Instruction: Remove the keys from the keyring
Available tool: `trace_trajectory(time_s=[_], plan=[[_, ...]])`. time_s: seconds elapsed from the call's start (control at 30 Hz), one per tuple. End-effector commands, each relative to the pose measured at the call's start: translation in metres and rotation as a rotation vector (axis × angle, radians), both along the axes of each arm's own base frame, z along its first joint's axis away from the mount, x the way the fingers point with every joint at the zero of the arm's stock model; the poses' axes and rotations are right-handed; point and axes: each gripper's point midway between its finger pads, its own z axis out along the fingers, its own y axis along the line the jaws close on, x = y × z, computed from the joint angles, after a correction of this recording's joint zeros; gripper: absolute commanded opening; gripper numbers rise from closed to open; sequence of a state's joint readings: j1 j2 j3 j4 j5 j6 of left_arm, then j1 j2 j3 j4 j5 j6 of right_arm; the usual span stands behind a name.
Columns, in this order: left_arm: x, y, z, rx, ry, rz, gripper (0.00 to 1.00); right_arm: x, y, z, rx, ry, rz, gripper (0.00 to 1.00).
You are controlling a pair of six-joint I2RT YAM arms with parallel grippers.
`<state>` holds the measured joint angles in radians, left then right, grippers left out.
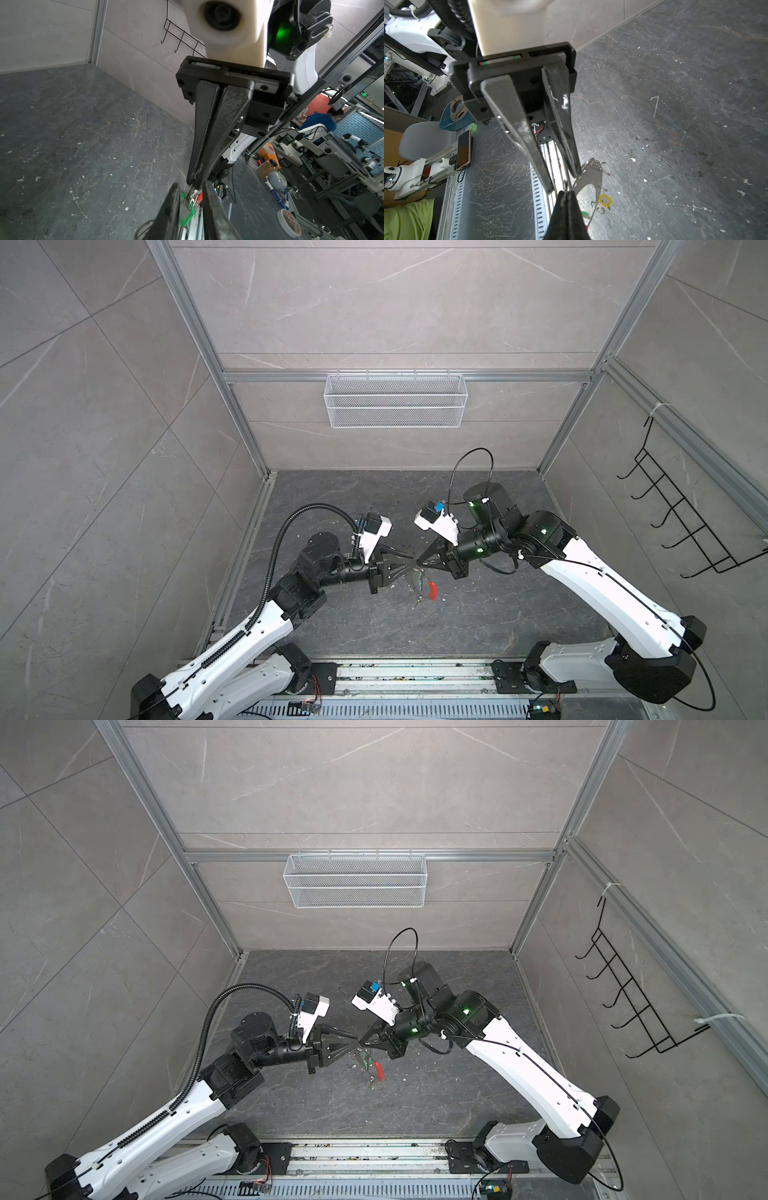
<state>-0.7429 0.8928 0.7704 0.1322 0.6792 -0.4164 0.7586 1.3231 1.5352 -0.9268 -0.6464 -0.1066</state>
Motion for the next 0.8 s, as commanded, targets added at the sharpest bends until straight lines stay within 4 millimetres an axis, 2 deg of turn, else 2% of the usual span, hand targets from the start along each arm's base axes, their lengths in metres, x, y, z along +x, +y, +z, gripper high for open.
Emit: trace_trajectory(time_s=[0.0, 0.1, 0.27, 0.43, 0.53, 0.7, 0.77], plan=[[-0.010, -0.001, 0.021, -0.033, -0.054, -0.055, 0.22, -0.002, 0.000, 0.014, 0.024, -0.032, 0.024, 0.00], [-0.010, -0.001, 0.018, -0.025, -0.046, -0.057, 0.22, 0.000, 0.000, 0.016, 0.020, -0.040, 0.019, 0.00], [-0.012, 0.000, 0.021, -0.035, -0.055, -0.065, 0.11, 0.003, 0.000, 0.017, 0.012, -0.047, 0.005, 0.00], [-0.011, -0.001, 0.023, -0.038, -0.059, -0.065, 0.10, 0.004, 0.002, 0.022, 0.026, -0.044, -0.005, 0.00], [-0.006, -0.001, 0.024, -0.043, -0.067, -0.034, 0.00, 0.003, 0.004, 0.021, 0.023, -0.039, -0.004, 0.00], [0.005, 0.009, 0.030, -0.076, -0.122, 0.075, 0.00, 0.005, 0.011, 0.029, 0.054, -0.058, -0.050, 0.01], [0.009, 0.014, 0.035, -0.098, -0.150, 0.123, 0.00, 0.007, 0.013, 0.034, 0.086, -0.068, -0.082, 0.07]])
